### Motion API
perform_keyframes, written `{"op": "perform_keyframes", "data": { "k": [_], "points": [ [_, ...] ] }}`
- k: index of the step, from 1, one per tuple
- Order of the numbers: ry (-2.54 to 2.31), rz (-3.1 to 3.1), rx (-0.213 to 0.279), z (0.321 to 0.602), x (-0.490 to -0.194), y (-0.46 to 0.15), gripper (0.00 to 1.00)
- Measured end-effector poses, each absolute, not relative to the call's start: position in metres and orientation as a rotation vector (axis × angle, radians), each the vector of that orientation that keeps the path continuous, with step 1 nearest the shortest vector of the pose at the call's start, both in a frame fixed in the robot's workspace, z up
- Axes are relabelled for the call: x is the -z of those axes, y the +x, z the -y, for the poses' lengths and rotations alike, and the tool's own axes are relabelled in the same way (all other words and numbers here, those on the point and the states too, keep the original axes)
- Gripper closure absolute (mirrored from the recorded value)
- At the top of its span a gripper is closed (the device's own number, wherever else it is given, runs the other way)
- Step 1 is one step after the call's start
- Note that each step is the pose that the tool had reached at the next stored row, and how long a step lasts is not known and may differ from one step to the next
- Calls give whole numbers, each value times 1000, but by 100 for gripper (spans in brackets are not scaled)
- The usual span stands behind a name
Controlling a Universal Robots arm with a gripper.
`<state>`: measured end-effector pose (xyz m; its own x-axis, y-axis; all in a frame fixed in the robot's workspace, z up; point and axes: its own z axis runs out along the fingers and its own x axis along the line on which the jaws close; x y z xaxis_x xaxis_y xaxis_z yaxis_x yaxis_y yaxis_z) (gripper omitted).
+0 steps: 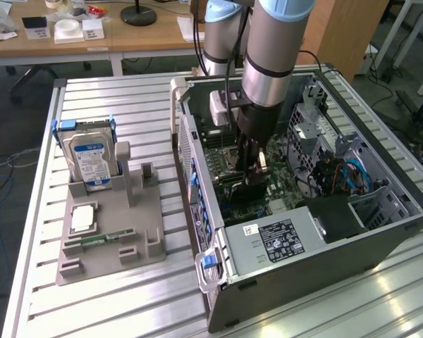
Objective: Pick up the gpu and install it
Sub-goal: 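Insert the gpu into the slot, then press down on the gpu until it lock into place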
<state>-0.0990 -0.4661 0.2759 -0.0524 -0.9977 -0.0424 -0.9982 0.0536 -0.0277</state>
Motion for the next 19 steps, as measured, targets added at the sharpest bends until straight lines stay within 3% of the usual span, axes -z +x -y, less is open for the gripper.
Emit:
{"op": "perform_keyframes", "data": {
  "k": [10, 19],
  "points": [
    [-2127, -2243, -14, 466, -307, -99, 55],
    [-2128, -2243, -14, 466, -307, -99, 55]
  ]
}}
